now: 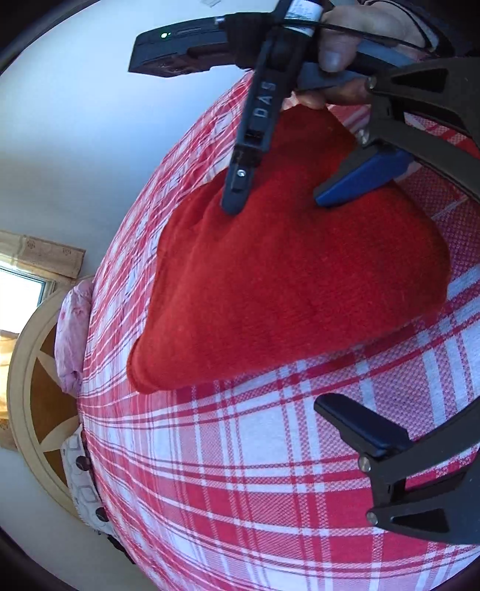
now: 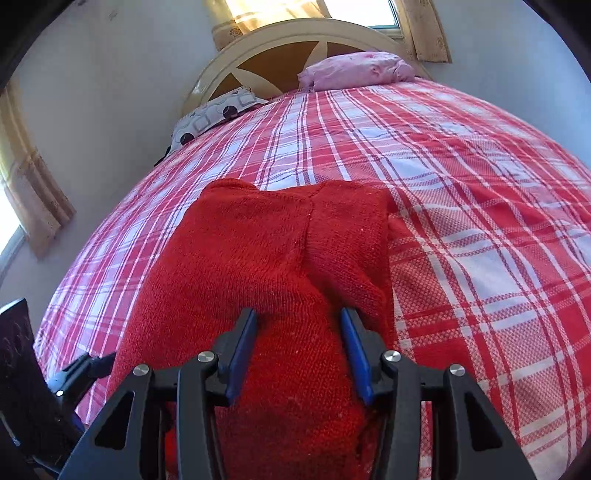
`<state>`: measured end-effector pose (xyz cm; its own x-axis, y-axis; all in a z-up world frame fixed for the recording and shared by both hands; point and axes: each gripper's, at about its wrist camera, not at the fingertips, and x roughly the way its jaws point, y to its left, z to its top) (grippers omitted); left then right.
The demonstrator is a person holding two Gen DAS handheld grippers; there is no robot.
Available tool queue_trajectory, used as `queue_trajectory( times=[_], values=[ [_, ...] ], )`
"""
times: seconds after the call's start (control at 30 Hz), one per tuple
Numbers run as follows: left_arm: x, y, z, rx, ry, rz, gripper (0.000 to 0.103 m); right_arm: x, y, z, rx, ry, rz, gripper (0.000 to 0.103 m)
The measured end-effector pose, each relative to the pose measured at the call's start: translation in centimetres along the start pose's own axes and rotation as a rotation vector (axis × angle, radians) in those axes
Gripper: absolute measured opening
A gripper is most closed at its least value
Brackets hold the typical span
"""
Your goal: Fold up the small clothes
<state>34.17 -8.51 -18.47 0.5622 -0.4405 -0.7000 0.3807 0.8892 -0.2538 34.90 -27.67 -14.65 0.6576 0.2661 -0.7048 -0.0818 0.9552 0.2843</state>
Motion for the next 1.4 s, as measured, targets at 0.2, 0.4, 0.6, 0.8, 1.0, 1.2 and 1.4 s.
queue_trajectory(
  times=[0.2, 0.4, 0.6, 0.8, 1.0, 1.2, 1.4],
  values=[
    [0.3, 0.4, -0.5, -0.035, 0.027, -0.021, 0.103, -0.7, 1.7, 1.3, -0.057, 0.014, -0.088, 0.047],
    [0.1, 0.3, -0.7, -0.036, 0.017, -0.004, 0.103, -2.1, 6.6, 2.9, -0.195, -0.074, -0.17, 0.049],
    [-0.3, 0.2, -1.2, -0.037, 0.021, -0.009, 0.103, 2.1, 8.5, 3.1, -0.359, 0.033, -0.231, 0.047],
    [-0.1, 0.2, -1.2, -0.028, 0.032, -0.021, 0.103, 4.9, 3.3, 3.9, -0.244, 0.089, -0.204, 0.046],
    [0.0, 0.0, -1.1, -0.023, 0.036, -0.02, 0.103, 4.0, 4.2, 4.4, -0.272, 0.103, -0.2, 0.046],
    [-0.1, -0.1, -1.2, -0.02, 0.036, -0.017, 0.103, 3.9, 3.6, 6.3, -0.286, 0.093, -0.265, 0.047],
    [-0.2, -0.2, -1.2, -0.015, 0.041, -0.02, 0.103, 2.4, 0.7, 5.2, -0.182, 0.074, -0.203, 0.048]
  ],
)
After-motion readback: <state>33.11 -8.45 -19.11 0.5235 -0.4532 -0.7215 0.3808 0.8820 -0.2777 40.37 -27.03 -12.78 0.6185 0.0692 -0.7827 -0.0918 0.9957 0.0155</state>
